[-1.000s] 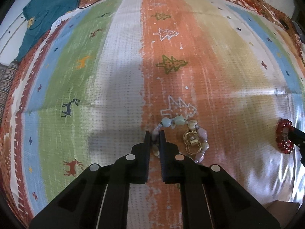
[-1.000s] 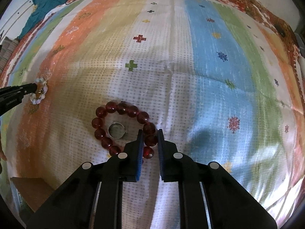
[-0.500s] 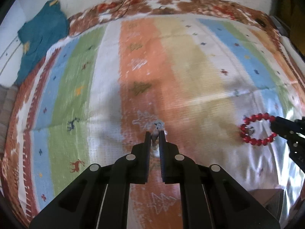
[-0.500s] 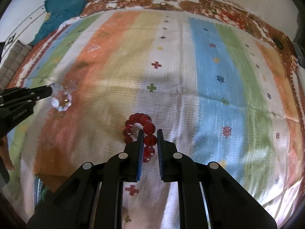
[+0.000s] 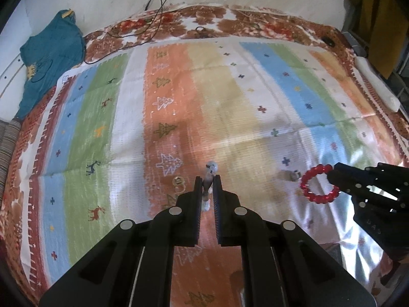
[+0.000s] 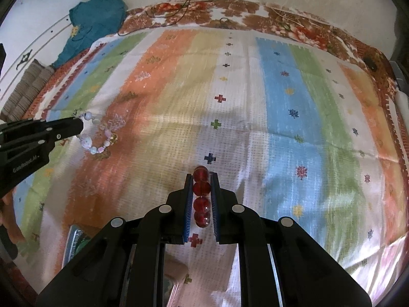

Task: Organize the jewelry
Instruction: 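Lift both bracelets and carry them over the tin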

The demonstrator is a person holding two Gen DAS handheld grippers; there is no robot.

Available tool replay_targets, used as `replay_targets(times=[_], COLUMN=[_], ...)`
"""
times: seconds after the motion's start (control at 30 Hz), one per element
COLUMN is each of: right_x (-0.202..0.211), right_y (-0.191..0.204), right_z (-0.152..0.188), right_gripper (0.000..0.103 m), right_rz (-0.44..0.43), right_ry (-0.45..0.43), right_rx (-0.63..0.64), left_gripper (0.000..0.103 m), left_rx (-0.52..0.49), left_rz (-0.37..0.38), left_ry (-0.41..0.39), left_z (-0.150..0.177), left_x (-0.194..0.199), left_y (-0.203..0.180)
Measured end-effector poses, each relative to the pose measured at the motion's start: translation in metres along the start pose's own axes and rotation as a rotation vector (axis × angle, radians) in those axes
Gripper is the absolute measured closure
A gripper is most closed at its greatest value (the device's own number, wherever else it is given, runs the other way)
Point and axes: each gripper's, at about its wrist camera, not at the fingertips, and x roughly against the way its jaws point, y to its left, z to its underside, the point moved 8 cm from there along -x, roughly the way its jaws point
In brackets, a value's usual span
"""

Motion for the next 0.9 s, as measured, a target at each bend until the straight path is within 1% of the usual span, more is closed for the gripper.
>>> replay_targets(times=[0.4, 0.57, 0.9], right_x=[0.04, 0.048, 0.076], right_y=[0.009, 0.012, 0.02], right_z=[0.0, 0.005, 0.012], right_gripper=[0.089, 0.089, 0.089], right_rz=[-0.038, -0.054, -0.079], right_ry=[-0.076, -0.084, -0.141], right_rx=[0.017, 0.028, 0.043], left_gripper=[0.095, 0.095, 0.095], left_rx=[-0.026, -0.04, -0.072], left_rz=[0.076, 0.094, 0.11], left_ry=[-0.076, -0.096, -0.133], left_z=[0.009, 0.012, 0.019], left_x=[0.048, 0.061, 0.086], left_y=[-0.027, -0.036, -0.046])
